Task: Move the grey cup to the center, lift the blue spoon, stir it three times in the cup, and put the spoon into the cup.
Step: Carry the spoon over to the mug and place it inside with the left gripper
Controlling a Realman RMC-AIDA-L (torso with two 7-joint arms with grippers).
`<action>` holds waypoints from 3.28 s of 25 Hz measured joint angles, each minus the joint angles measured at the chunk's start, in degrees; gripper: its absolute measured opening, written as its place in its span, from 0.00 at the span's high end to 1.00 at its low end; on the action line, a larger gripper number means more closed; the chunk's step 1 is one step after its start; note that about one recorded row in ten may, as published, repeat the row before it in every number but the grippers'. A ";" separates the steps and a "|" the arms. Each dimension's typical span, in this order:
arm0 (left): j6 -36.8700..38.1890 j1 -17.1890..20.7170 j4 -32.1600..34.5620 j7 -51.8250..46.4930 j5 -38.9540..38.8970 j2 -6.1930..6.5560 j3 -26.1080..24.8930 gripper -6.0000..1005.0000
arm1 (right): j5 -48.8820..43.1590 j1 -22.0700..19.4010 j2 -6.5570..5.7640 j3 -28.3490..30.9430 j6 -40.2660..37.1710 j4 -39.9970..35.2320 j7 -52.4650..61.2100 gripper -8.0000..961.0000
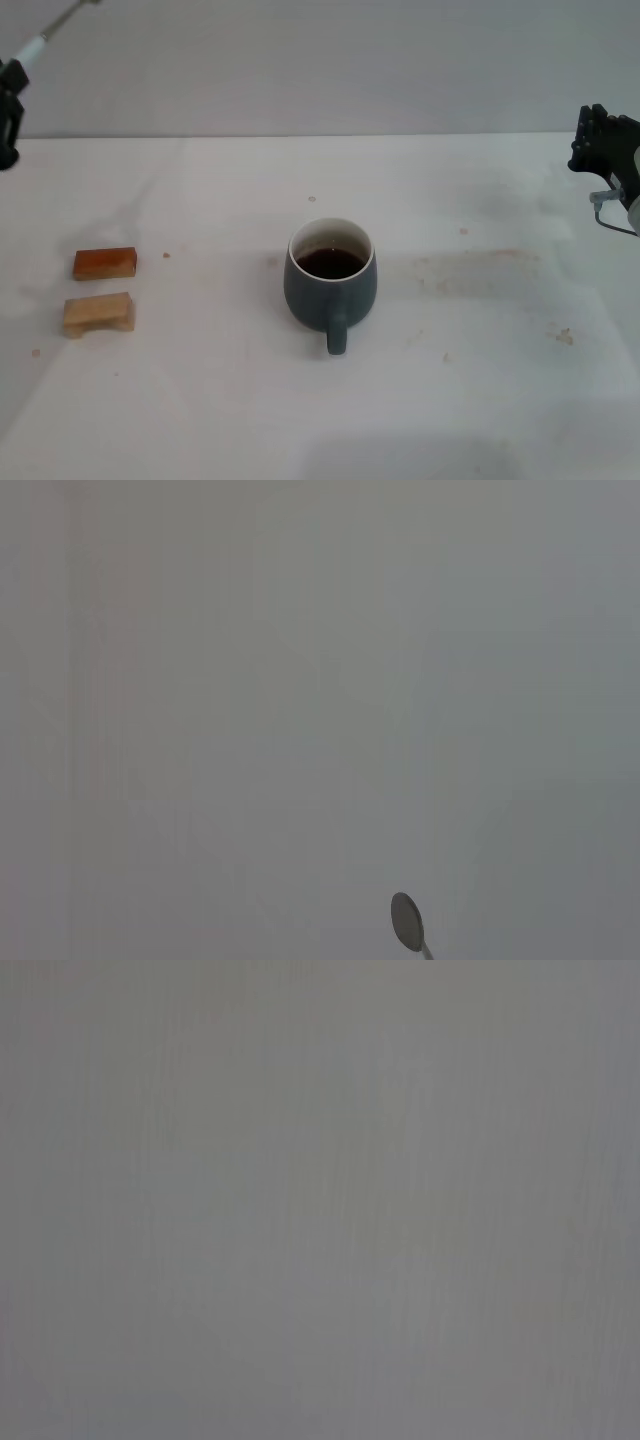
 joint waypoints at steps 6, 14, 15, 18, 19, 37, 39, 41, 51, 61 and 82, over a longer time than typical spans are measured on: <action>16.08 -3.24 9.00 -11.94 0.06 2.72 0.88 0.83 | 0.00 -0.10 0.00 0.49 0.04 0.02 0.00 0.92; 26.18 -10.84 18.01 -14.34 0.09 9.39 9.29 0.83 | 0.00 -0.12 0.00 0.62 0.10 -0.01 0.01 0.92; 26.18 -10.84 18.01 -14.34 0.09 9.39 9.29 0.83 | 0.00 -0.12 0.00 0.64 0.10 -0.02 0.01 0.92; 27.43 -12.30 19.71 -14.11 0.08 10.41 10.94 0.83 | 0.00 -0.12 0.00 0.68 0.10 -0.04 0.00 0.92; 27.58 -12.49 20.01 -13.79 0.07 10.44 11.15 0.83 | 0.00 -0.13 0.00 0.70 0.10 -0.04 0.01 0.92; 11.90 -12.76 9.59 7.63 0.03 9.60 14.44 0.82 | 0.00 0.22 -0.04 0.79 0.93 0.23 0.00 0.92; 6.41 -12.52 6.10 9.61 0.02 10.67 14.52 0.82 | 0.00 0.32 -0.05 0.80 0.96 0.23 0.00 0.92; 3.90 -12.60 4.54 9.69 0.03 11.41 14.72 0.82 | 0.00 0.43 -0.07 0.91 1.35 0.35 0.00 0.92; -6.26 -12.55 -1.68 10.04 0.04 14.56 15.37 0.82 | 0.00 0.51 -0.17 1.28 1.90 0.74 0.01 0.92; -13.58 -12.61 -0.99 11.55 0.00 10.58 11.81 0.82 | 0.00 0.04 -0.18 1.85 2.03 0.85 0.01 0.92; -62.54 -10.45 -15.54 41.15 -2.23 -5.34 -10.52 0.81 | -0.21 -0.22 -0.24 2.03 2.02 0.84 0.00 0.92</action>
